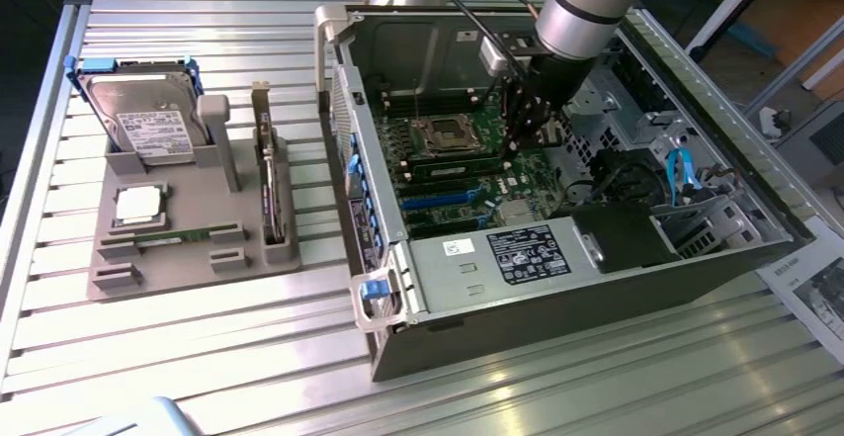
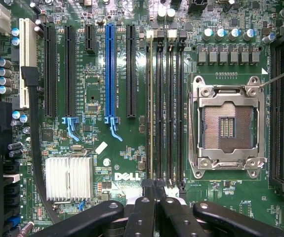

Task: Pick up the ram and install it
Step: 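Press down the ram until it locks into place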

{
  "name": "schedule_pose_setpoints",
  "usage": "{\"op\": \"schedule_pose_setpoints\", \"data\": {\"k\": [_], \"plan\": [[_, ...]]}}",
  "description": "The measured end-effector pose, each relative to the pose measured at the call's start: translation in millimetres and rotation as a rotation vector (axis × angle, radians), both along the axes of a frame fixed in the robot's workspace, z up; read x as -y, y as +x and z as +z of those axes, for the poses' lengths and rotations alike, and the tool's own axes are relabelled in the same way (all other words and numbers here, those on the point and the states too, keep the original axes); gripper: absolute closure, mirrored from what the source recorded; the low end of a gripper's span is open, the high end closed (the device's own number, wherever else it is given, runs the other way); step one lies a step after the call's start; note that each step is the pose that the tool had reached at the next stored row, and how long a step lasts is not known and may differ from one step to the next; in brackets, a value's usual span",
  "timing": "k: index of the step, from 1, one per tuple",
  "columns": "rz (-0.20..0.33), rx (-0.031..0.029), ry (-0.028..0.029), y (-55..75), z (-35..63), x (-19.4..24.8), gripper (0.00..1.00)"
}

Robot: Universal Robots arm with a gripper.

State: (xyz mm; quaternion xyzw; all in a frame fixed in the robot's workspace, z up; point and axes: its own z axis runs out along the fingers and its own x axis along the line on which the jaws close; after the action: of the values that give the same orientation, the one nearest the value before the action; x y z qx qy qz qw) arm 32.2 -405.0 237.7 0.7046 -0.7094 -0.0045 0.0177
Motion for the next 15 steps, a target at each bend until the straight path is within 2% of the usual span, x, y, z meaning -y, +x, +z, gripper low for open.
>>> {"op": "schedule_pose_setpoints", "data": {"k": [15], "plan": [[0.0, 0.0002, -0.0001, 0.0, -4.1, 0.0, 0.9]]}}
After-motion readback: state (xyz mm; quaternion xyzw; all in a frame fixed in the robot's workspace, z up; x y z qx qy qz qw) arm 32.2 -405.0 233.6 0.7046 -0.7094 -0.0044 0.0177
